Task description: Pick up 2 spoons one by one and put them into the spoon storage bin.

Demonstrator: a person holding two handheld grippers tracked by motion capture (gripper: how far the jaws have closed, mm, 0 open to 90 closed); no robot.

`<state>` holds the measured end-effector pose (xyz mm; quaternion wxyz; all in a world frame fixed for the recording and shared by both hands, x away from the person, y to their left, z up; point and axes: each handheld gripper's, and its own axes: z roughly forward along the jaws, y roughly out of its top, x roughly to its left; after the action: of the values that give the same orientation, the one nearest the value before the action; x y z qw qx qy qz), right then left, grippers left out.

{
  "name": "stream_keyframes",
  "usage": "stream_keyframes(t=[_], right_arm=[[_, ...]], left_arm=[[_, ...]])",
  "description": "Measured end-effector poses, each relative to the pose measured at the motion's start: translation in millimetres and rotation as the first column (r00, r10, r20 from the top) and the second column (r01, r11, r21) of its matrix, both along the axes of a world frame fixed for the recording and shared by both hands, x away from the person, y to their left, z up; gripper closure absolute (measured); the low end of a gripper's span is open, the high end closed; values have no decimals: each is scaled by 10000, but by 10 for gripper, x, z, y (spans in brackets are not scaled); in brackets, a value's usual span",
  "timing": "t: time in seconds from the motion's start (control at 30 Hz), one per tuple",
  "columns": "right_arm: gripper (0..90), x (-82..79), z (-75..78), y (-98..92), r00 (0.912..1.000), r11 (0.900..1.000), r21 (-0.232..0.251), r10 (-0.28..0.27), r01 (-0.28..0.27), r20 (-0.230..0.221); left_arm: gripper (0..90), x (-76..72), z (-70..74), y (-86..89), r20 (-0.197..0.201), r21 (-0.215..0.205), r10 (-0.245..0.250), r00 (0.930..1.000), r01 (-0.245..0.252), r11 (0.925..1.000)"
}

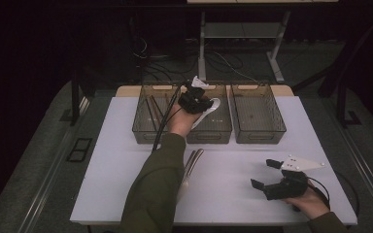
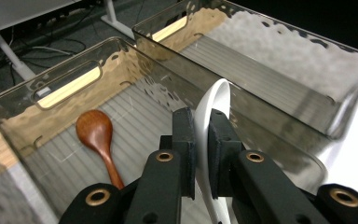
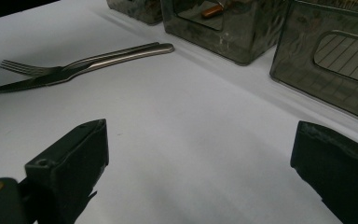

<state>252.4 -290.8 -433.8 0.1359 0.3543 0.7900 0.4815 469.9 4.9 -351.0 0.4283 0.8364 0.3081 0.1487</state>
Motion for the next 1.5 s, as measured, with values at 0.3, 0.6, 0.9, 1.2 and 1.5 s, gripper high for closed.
stream_keyframes(t=[0.3, 0.6, 0.9, 1.2, 1.5], right_arm=[[41, -3, 4, -15, 10000, 10000, 53, -37, 37, -13], [41, 24, 0, -12, 10000, 10000, -20, -70, 70, -44], [41, 51, -9, 8, 9999, 10000, -94, -22, 20, -108], [41, 51, -16, -6, 9999, 9999, -140, -54, 52, -124], [41, 64, -29, -19, 9997, 9996, -211, -173, 170, -165]], left_arm=[[672, 38, -120, -44, -54, 305, 439, 9990, -437, 9986], [528, -147, 9, 107, -193, -539, 350, 9992, -360, 9979], [449, -424, 78, 376, -381, -1216, 259, 9989, -303, 9921], [407, -767, 30, 637, -317, -1166, 200, 9993, -236, 9929], [394, -1102, -150, 862, -473, -820, 344, 9983, -382, 9959]])
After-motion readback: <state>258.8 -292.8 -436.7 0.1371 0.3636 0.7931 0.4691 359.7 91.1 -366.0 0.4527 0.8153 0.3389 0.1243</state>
